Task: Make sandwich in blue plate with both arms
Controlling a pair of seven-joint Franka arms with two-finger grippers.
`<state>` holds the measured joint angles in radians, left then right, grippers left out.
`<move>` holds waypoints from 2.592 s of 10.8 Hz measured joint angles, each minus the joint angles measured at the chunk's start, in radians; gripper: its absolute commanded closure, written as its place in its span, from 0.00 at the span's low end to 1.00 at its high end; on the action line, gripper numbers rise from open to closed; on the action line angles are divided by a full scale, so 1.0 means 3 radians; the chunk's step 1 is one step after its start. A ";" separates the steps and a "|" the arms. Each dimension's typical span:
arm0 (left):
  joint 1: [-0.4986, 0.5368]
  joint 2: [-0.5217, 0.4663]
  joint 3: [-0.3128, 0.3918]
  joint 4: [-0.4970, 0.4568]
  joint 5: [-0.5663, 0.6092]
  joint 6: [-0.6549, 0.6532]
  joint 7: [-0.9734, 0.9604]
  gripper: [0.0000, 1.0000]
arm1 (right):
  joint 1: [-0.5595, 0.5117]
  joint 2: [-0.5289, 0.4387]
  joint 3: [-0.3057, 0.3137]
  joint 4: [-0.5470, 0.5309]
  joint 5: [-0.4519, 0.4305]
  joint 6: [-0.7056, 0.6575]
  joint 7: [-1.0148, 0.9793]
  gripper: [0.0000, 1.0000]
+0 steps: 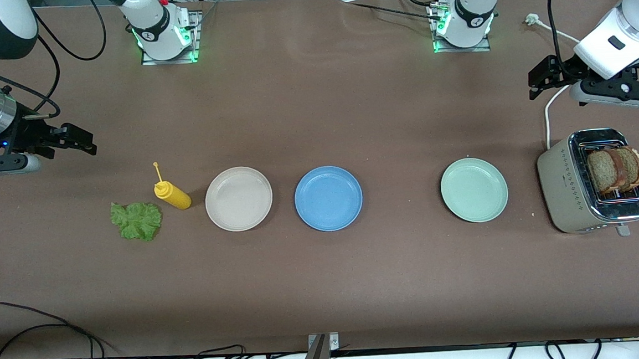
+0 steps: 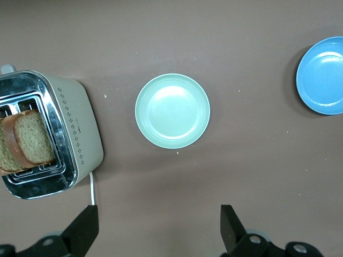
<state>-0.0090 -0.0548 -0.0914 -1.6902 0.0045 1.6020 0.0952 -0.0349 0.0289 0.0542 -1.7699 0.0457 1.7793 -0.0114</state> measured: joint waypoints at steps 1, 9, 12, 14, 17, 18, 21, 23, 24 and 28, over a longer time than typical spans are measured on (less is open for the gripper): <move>0.0000 0.0000 0.0002 0.0000 0.0000 0.0000 0.0000 0.00 | 0.0000 0.0008 0.0000 0.0002 0.0000 -0.0001 -0.0001 0.00; 0.0002 0.0000 0.0004 0.0000 0.0000 0.0000 0.0000 0.00 | 0.0046 0.0015 0.0006 0.0014 -0.0007 -0.0132 -0.0010 0.00; 0.0002 0.0000 0.0004 0.0000 0.0000 0.0000 0.0000 0.00 | 0.0046 0.0015 0.0006 0.0014 -0.0007 -0.0135 -0.0010 0.00; 0.0004 0.0000 0.0005 0.0000 0.0000 0.0000 0.0000 0.00 | 0.0046 0.0015 0.0006 0.0014 -0.0007 -0.0135 -0.0010 0.00; 0.0015 0.0000 0.0005 0.0000 0.0000 0.0000 0.0000 0.00 | 0.0051 0.0015 0.0020 0.0014 -0.0007 -0.0135 -0.0012 0.00; 0.0033 0.0000 0.0006 0.0000 0.0000 0.0000 0.0000 0.00 | 0.0057 0.0013 0.0034 0.0015 -0.0006 -0.0135 -0.0012 0.00; 0.0046 0.0000 0.0011 0.0000 0.0000 0.0000 0.0000 0.00 | 0.0063 -0.0016 0.0031 0.0051 -0.0007 -0.0195 -0.0012 0.00; 0.0046 0.0000 0.0011 0.0000 0.0000 -0.0006 0.0000 0.00 | 0.0063 -0.0070 0.0033 0.0067 -0.0007 -0.0248 -0.0012 0.00; 0.0046 0.0000 0.0011 0.0000 0.0000 -0.0013 0.0000 0.00 | 0.0065 -0.0092 0.0034 0.0068 -0.0007 -0.0259 -0.0012 0.00; 0.0045 0.0000 0.0011 0.0000 0.0000 -0.0017 0.0000 0.00 | 0.0074 -0.0127 0.0069 0.0068 -0.0007 -0.0262 -0.0011 0.00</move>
<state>0.0046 -0.0548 -0.0882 -1.6902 0.0044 1.5968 0.0952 -0.0128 -0.0091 0.0749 -1.7495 0.0438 1.7006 -0.0147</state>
